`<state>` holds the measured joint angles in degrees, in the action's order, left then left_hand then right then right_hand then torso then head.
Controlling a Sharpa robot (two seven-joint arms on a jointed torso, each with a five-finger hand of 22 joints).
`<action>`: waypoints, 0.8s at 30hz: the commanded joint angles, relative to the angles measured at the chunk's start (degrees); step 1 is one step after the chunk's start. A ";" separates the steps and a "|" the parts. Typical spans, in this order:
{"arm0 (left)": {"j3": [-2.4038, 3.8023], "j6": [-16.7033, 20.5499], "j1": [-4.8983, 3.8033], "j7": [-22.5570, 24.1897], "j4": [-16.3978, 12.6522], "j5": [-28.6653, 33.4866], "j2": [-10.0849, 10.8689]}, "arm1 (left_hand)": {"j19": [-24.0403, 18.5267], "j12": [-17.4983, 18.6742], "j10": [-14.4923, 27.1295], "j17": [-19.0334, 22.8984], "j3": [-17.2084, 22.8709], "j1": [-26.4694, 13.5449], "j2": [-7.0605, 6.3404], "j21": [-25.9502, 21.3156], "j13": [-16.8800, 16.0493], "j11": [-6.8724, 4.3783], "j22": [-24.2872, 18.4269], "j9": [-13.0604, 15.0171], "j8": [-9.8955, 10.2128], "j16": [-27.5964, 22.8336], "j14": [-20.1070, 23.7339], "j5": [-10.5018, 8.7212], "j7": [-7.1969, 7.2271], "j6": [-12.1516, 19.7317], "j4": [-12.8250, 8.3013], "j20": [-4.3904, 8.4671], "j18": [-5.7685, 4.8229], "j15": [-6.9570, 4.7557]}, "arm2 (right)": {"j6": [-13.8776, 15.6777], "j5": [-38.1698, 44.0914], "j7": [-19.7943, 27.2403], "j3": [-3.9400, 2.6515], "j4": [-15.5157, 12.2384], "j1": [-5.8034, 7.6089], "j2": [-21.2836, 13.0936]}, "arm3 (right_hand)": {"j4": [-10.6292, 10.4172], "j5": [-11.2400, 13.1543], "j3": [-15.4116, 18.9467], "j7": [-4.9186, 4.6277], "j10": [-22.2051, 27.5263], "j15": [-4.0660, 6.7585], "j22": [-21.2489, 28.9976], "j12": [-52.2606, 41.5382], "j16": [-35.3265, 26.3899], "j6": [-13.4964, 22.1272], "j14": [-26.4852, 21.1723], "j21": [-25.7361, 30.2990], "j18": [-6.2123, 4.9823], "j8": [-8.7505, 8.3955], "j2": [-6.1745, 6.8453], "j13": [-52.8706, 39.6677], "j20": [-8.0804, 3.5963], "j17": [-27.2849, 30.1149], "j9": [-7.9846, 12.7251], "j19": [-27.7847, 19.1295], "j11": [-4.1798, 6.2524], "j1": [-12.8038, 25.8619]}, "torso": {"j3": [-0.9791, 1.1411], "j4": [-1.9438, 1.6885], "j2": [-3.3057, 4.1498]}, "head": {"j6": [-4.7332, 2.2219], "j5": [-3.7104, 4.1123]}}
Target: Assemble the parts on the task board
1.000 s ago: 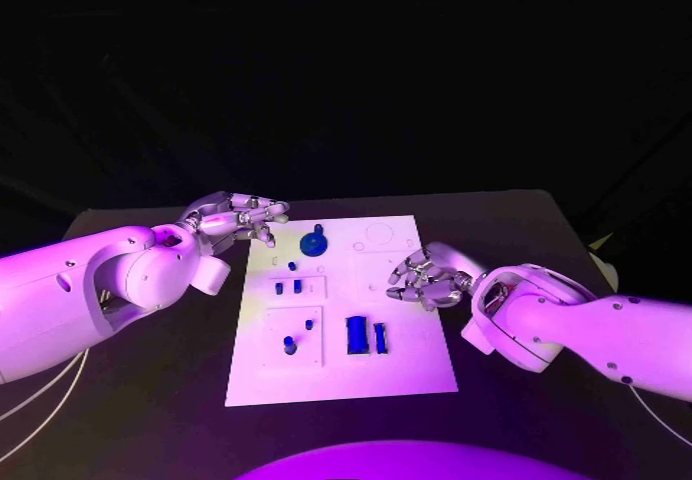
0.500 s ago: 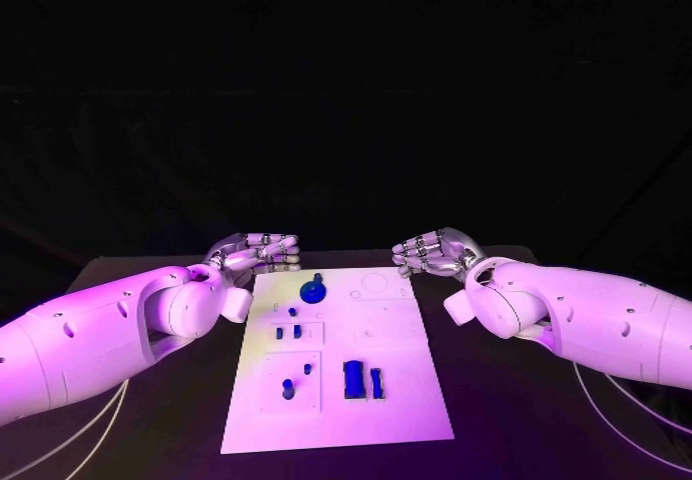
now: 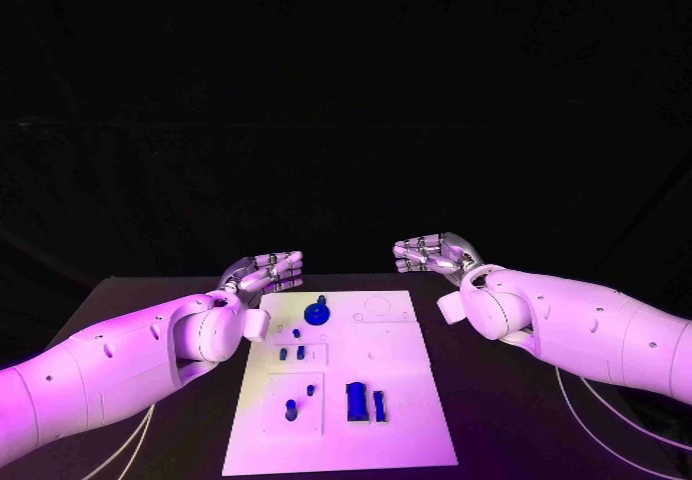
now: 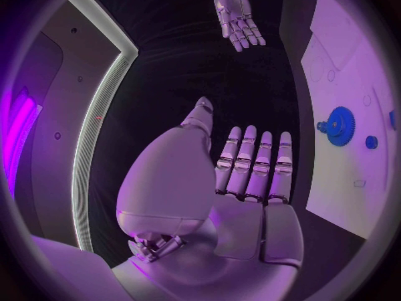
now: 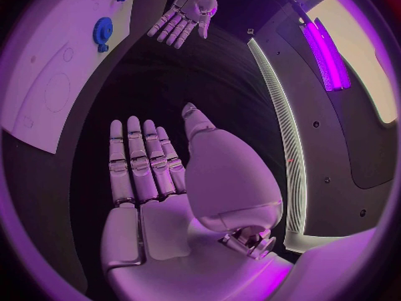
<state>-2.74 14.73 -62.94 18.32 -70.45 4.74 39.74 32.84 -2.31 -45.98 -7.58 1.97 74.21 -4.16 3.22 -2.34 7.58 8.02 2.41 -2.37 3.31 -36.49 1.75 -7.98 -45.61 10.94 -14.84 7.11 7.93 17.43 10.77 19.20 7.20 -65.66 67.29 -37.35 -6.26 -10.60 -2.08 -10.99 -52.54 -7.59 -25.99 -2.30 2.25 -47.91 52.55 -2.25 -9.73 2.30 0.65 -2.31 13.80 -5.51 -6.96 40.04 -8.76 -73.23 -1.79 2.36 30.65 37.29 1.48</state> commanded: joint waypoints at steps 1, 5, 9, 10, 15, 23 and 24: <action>0.15 1.11 0.06 0.42 -0.88 -0.32 0.17 | -10.45 2.31 14.64 2.41 -1.97 -23.66 4.16 -3.22 2.34 -2.39 -2.57 -2.41 2.37 -3.31 11.63 -1.75 2.54 14.53 -3.45 4.75 -2.14 -2.54 | 1.34 -0.36 0.40 -0.32 -1.15 -0.35 -0.33 | 1.94 3.27 2.08 3.39 16.21 2.35 8.02 2.30 -2.25 14.78 -16.21 2.25 2.92 -2.30 -0.65 2.31 -4.27 5.51 2.14 -12.35 2.70 22.60 | 0.40 -0.49 0.16 | -0.60 -0.32; 0.49 4.90 0.42 1.90 -3.38 -0.91 0.81 | -14.10 2.31 19.73 3.25 -1.97 -31.84 4.16 -3.22 2.34 -3.25 -3.45 -2.41 2.37 -3.31 15.64 -1.75 3.44 19.57 -4.62 6.40 -2.73 -3.42 | 5.13 -1.92 1.93 -1.35 -4.62 -1.36 -1.38 | 6.26 4.57 2.08 4.71 22.52 3.25 11.14 2.30 -2.25 20.53 -22.53 2.25 3.87 -2.30 -0.65 2.31 -5.92 5.51 6.96 -17.15 3.78 31.36 | 1.36 -1.79 0.41 | -2.20 -1.12; 0.97 10.12 0.93 3.94 -6.82 -1.73 1.69 | -16.67 2.31 23.30 7.58 -1.97 -37.63 4.16 -3.22 2.34 -7.58 -8.02 -2.41 2.37 -3.31 18.51 -1.75 7.98 23.13 -5.47 7.55 -7.11 -7.93 | 10.36 -4.07 4.03 -2.77 -9.39 -2.76 -2.82 | 6.26 5.39 2.08 5.56 26.64 7.59 13.18 2.30 -2.25 24.29 -26.63 2.25 4.49 -2.30 -0.65 2.31 -7.00 5.51 6.96 -20.31 4.46 37.08 | 1.77 -2.34 0.52 | -2.89 -1.47; 1.12 11.70 1.08 4.56 -7.86 -1.97 1.96 | -17.32 2.31 24.23 7.58 -1.97 -39.16 4.16 -3.22 2.34 -7.58 -8.02 -2.41 2.37 -3.31 19.24 -1.75 7.98 24.06 -5.71 7.88 -7.11 -7.93 | 11.94 -4.71 4.66 -3.20 -10.83 -3.18 -3.26 | 6.26 5.60 2.08 5.79 27.73 7.59 13.71 2.30 -2.25 25.27 -27.72 2.25 4.49 -2.30 -0.65 2.31 -7.30 5.51 6.96 -21.11 4.63 38.57 | 1.79 -2.36 0.53 | -2.92 -1.48; 1.90 20.24 1.90 7.90 -13.48 -3.31 3.41 | -20.20 2.31 28.28 7.58 -1.97 -45.65 4.16 -3.22 2.34 -7.58 -8.02 -2.41 2.37 -3.31 22.42 -1.75 7.98 28.09 -6.61 9.16 -7.11 -7.93 | 19.76 -7.92 7.81 -5.32 -17.97 -5.28 -5.43 | 6.26 6.52 2.08 6.77 32.29 7.59 15.98 2.30 -2.25 29.47 -32.30 2.25 5.12 -2.30 -0.65 2.31 -8.48 5.51 6.96 -24.62 8.76 44.97 | 1.79 -2.36 0.53 | -2.92 -1.48; 2.65 28.36 2.68 11.07 -18.83 -4.58 4.78 | -23.76 2.31 33.29 7.58 -1.97 -53.73 4.16 -3.22 2.34 -7.58 -8.02 -2.41 2.37 -3.31 26.40 -1.75 7.98 33.03 -10.94 10.77 -7.11 -7.93 | 26.30 -10.61 10.43 -7.09 -23.94 -7.03 -7.23 | 6.26 10.60 2.08 10.99 38.01 7.59 18.81 2.30 -2.25 34.64 -38.01 2.25 9.73 -2.30 -0.65 2.31 -13.80 5.51 6.96 -28.95 8.76 52.93 | 1.79 -2.36 0.53 | -2.92 -1.48; 2.69 28.79 2.73 11.24 -19.11 -4.64 4.85 | -24.11 2.31 33.80 7.58 -1.97 -54.58 4.16 -3.22 2.34 -7.58 -8.02 -2.41 2.37 -3.31 26.87 -1.75 7.98 33.55 -10.94 14.84 -7.11 -7.93 | 26.54 -10.71 10.53 -7.16 -24.16 -7.09 -7.30 | 6.26 10.60 2.08 10.99 38.45 7.59 19.02 2.30 -2.25 35.04 -38.44 2.25 9.73 -2.30 -0.65 2.31 -13.80 5.51 6.96 -29.26 8.76 53.53 | 1.79 -2.36 0.53 | -2.92 -1.48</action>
<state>-0.15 37.80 -60.27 25.90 -89.05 1.78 44.59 11.93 -0.33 -16.66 -0.36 0.03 26.87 -0.07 0.35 -0.11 0.37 0.46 0.10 -0.37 0.42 -13.19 0.28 -0.47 -16.49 1.84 -4.96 0.83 0.41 39.41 2.27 26.56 0.10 -89.44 60.28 -44.57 -0.47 -1.50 -0.10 -1.66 -19.09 -0.38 -9.42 -0.35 0.36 -17.41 19.06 -0.28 -2.08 0.41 0.01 -0.09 4.06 -0.16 -0.28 14.57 -0.63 -26.65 -0.01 0.02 31.17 34.38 0.01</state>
